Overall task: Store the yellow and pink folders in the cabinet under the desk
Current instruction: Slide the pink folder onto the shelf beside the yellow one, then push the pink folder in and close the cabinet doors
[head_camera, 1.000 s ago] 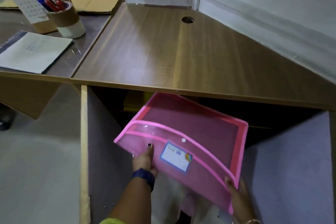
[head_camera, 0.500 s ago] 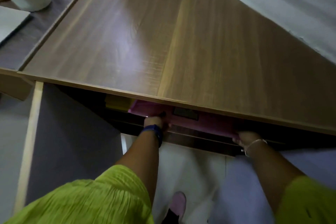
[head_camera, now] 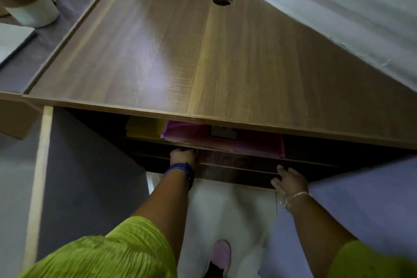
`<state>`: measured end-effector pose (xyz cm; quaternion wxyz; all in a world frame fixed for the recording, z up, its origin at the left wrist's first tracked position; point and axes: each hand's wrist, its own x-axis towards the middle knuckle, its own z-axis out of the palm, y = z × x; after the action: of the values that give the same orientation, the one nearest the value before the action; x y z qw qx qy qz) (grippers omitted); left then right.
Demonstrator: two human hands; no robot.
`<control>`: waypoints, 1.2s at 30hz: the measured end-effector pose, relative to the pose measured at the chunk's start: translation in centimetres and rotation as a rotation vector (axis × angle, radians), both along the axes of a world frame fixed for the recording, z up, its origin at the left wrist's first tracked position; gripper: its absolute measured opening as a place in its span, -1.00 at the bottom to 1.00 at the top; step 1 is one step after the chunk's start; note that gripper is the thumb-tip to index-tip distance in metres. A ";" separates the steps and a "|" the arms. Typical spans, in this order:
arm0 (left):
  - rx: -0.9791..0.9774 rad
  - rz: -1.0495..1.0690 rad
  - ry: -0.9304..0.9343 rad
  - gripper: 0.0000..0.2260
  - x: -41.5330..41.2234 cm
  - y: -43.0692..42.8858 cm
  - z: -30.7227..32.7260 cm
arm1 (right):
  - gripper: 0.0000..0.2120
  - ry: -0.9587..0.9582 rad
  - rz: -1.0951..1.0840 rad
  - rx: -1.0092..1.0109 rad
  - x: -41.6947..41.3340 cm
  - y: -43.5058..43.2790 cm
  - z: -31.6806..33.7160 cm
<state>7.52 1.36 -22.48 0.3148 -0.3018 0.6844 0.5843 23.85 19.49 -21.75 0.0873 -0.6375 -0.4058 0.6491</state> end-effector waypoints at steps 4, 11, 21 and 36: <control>0.024 0.029 0.108 -0.53 3.6 -2.9 2.6 | -0.49 -0.093 0.186 0.171 4.7 -3.2 1.9; -0.691 -0.559 0.784 -0.60 10.0 -12.9 12.0 | -0.59 -0.320 0.437 0.838 12.3 -9.0 9.9; -0.708 0.030 0.265 -0.41 13.8 -23.1 13.9 | -0.24 -0.775 0.144 0.521 21.8 -10.4 14.3; -0.212 0.030 0.130 -0.61 14.0 -15.3 15.2 | -0.60 -0.495 0.301 0.400 14.4 -12.6 14.1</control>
<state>21.56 -13.92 -7.31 0.2274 -0.3051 0.7567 0.5317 38.23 6.86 -7.64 0.0129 -0.6789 -0.6230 0.3884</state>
